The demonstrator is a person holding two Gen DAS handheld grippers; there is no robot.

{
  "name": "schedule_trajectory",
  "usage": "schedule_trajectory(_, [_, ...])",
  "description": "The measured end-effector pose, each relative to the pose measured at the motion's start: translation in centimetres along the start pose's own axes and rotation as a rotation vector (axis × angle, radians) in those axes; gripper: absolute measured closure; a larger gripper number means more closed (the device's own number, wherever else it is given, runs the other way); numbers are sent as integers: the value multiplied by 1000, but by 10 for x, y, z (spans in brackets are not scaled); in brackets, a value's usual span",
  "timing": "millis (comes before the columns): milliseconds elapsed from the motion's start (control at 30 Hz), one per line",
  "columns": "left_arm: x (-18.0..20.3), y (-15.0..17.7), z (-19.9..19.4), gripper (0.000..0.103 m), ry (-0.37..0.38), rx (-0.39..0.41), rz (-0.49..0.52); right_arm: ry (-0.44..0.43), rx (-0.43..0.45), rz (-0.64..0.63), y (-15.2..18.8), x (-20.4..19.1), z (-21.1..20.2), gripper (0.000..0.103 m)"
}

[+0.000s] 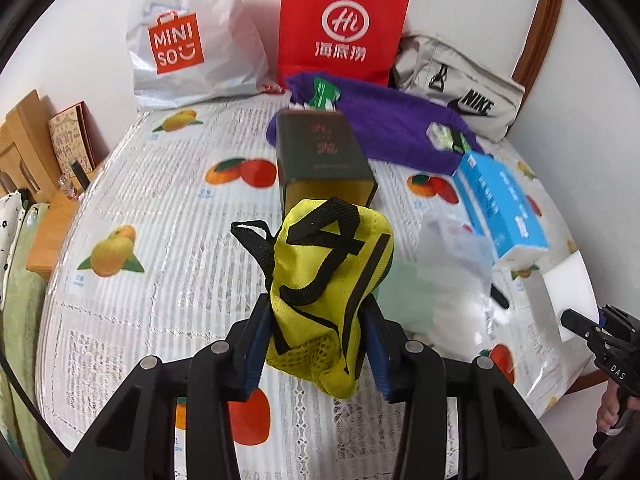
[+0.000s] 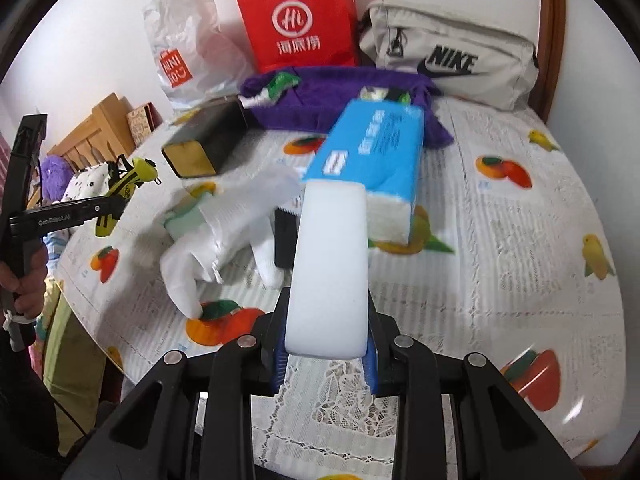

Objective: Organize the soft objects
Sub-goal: 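Lift and carry the yellow bag and white sponge block to the towel with both grippers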

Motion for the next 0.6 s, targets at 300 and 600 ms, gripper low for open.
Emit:
schedule_trajectory(300, [5, -35, -14, 61, 3, 46, -1, 17, 78, -8, -45, 0, -20, 73])
schedule_trajectory(600, [11, -86, -16, 61, -16, 78, 31, 35, 135, -15, -103, 4, -20, 73])
Point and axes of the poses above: each gripper's, at about its wrist camera, not at the fingertips, and z roughly the way its jaws point, x to its right, y to its underside, the point moved 3 cm from there along z, roughly the way its jaws point, and after that the axes turned 1 degree about z, right-handed, at the moved point
